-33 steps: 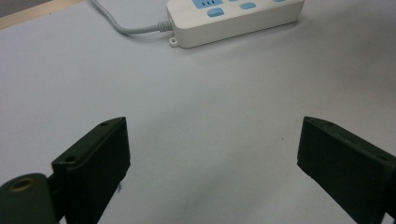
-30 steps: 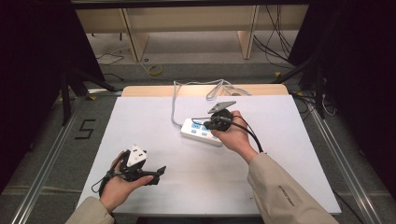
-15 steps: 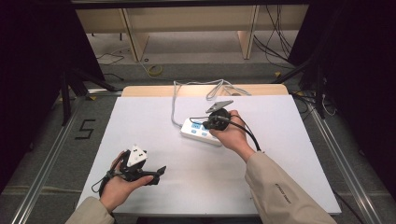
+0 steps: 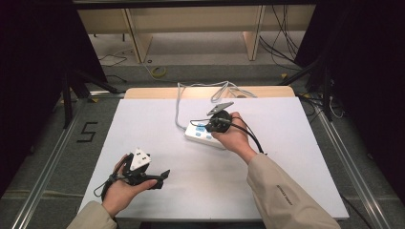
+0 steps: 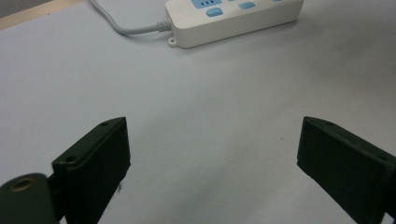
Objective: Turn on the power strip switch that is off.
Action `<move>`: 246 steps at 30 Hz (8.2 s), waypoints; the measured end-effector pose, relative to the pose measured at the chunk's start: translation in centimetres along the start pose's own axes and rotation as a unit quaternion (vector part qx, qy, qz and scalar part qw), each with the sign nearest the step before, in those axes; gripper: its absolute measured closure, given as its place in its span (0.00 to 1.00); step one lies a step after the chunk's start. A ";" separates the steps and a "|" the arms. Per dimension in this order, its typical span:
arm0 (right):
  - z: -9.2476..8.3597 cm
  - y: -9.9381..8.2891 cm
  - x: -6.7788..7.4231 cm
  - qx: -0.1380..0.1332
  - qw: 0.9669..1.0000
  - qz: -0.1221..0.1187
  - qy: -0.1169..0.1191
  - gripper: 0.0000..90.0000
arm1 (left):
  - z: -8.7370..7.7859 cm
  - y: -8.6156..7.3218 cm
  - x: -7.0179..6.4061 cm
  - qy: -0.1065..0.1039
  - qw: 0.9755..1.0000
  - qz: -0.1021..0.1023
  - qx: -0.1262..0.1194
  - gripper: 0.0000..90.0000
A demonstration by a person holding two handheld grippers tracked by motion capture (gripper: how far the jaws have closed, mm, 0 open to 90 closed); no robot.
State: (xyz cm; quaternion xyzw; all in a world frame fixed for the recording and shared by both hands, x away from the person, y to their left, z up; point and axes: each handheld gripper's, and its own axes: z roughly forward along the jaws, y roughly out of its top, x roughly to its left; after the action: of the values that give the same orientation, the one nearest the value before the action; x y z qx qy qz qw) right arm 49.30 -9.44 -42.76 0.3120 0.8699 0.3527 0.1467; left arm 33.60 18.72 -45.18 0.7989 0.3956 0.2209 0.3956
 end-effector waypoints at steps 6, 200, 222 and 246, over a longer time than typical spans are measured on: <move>0.6 0.2 0.1 0.007 1.000 -0.004 0.001 1.00 | 0.0 0.0 0.0 -0.001 1.000 0.000 0.000 0.10; -1.0 -0.2 -1.1 0.017 0.999 0.035 -0.024 0.78 | 0.2 0.0 -0.1 0.000 1.000 0.001 0.005 0.10; -4.2 -3.2 -2.3 -0.005 0.997 0.068 -0.020 0.63 | 0.1 0.0 -0.1 0.002 1.000 -0.001 0.004 0.10; -8.6 -8.3 -3.2 -0.039 0.994 0.098 -0.018 0.51 | 0.1 -0.1 0.0 0.003 1.000 -0.004 0.006 0.10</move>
State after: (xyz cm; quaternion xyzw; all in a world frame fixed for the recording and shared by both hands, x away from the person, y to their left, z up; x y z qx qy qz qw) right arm 43.98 -20.57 -42.40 0.3961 0.8181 0.3931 0.1388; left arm 33.63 18.66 -45.34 0.7989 0.4015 0.2191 0.3906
